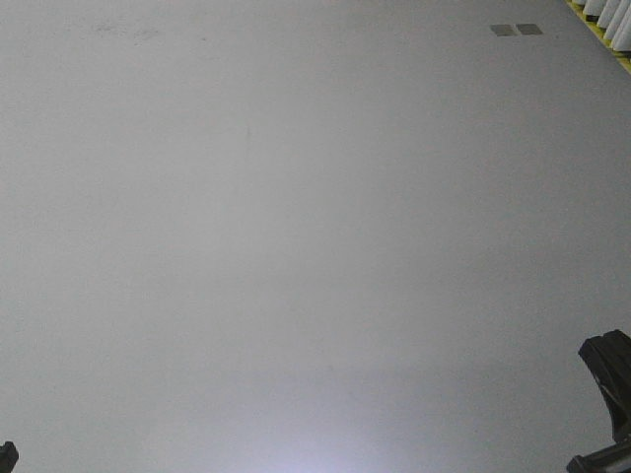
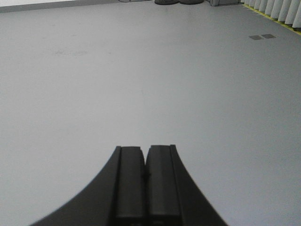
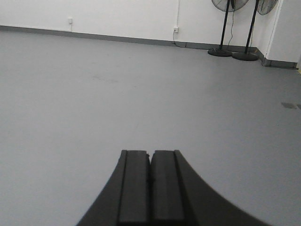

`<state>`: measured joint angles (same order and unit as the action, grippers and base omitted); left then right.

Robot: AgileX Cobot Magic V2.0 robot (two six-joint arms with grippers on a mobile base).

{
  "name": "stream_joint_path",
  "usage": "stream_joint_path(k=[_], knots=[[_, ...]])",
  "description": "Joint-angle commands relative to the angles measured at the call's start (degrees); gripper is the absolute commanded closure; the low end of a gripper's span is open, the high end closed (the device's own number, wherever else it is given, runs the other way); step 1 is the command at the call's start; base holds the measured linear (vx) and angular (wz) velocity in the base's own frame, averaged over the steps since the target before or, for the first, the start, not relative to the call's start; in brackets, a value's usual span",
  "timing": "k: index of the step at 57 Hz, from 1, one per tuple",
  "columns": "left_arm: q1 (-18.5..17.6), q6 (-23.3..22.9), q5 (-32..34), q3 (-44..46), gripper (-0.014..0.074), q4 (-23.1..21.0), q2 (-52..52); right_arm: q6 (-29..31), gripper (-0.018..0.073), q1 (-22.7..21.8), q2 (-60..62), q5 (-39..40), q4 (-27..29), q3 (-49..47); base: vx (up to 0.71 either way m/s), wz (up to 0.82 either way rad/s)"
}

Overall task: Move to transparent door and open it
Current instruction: 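Drive the base forward across the grey floor, arms stowed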

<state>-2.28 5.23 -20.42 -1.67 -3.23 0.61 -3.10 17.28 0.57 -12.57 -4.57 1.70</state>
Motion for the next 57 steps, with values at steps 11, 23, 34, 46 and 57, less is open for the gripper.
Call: stream_joint_path(k=[11,23,34,46,57], knots=[[-0.31,-0.14,4.29,-0.53,0.0603,-0.6,0.3,0.39,0.0561,-0.16,0.29,4.67,-0.21,0.28,0.0,0.0],[-0.31,-0.14,4.29,-0.53,0.0603,-0.6,0.3,0.39,0.0561,-0.16,0.29,4.67,-0.21,0.28,0.0,0.0],[-0.31,-0.14,4.29,-0.53,0.0603,-0.6,0.3,0.39,0.0561,-0.16,0.29,4.67,-0.21,0.28,0.0,0.0],[-0.31,-0.14,4.29,-0.53,0.0603,-0.6,0.3,0.39,0.0561,-0.16,0.29,4.67,-0.21,0.28,0.01,-0.01],[-0.31,-0.14,4.29,-0.53,0.0603,-0.6,0.3,0.39,0.0561,-0.16,0.29,4.67,-0.21,0.28,0.08,0.01]])
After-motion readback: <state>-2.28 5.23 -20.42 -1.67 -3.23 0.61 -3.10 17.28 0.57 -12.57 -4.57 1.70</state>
